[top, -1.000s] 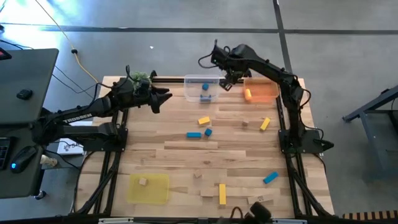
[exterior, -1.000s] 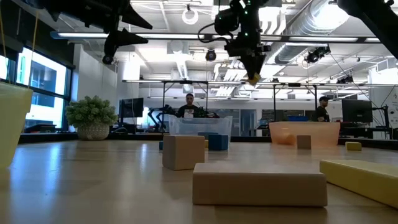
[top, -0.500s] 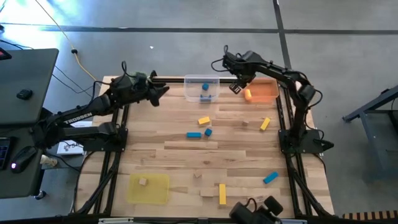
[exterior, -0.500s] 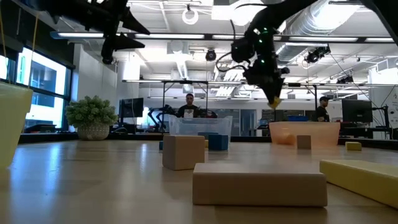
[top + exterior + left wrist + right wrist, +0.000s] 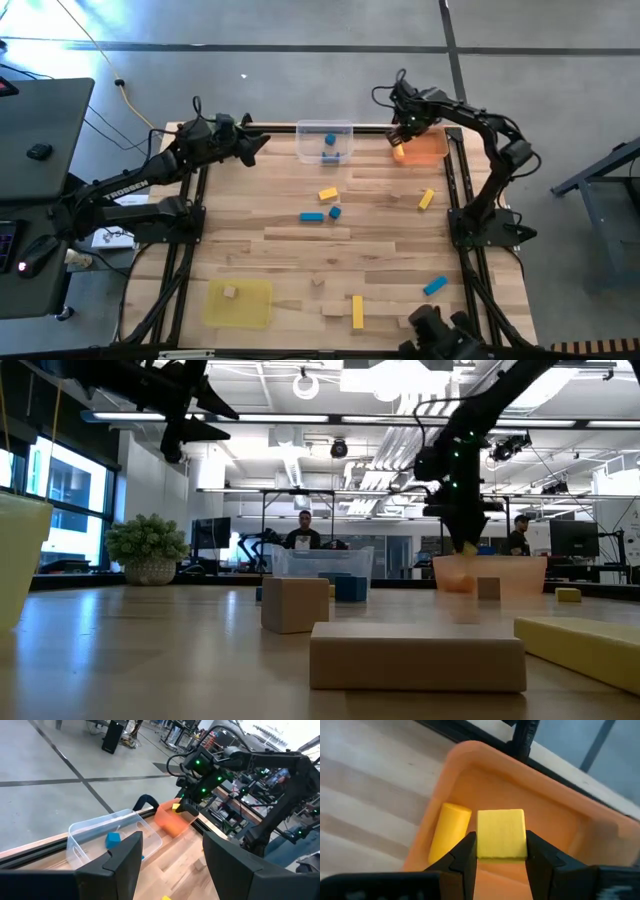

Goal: Sort & place blocks by color
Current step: Put the blue block into the transparent bin

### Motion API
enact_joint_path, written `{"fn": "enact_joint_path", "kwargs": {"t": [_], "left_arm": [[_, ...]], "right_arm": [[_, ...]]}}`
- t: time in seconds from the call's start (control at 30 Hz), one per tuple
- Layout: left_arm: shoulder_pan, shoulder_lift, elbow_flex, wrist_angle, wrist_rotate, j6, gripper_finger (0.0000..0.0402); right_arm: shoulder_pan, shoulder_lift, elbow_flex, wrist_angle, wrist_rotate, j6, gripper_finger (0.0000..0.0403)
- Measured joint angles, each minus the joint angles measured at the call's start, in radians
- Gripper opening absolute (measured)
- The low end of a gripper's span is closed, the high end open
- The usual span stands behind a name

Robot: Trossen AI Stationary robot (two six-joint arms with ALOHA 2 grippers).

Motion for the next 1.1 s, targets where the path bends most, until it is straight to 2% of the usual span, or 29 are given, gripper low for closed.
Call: {"fn": "enact_joint_path", "kwargs": {"t": [0.23, 0.47, 0.83, 1.1], "left_arm": [[0.025, 0.000, 0.000, 0.000, -0.003, 0.001, 0.0197], [0.052, 0.000, 0.000, 0.000, -0.003, 0.002, 0.0197], [0.082, 0.000, 0.000, 0.000, -0.004, 0.002, 0.0197], [0.084, 0.000, 0.000, 0.000, -0.003, 0.002, 0.0197]], "right_arm": [[-0.096, 0.000, -0.068, 0.062, -0.105, 0.006, 0.0106], [-0.139, 0.000, -0.091, 0.075, -0.151, 0.006, 0.0106], [-0.140, 0.002, -0.091, 0.075, -0.148, 0.025, 0.0190], [-0.140, -0.007, -0.077, 0.051, -0.149, 0.076, 0.0206]]}}
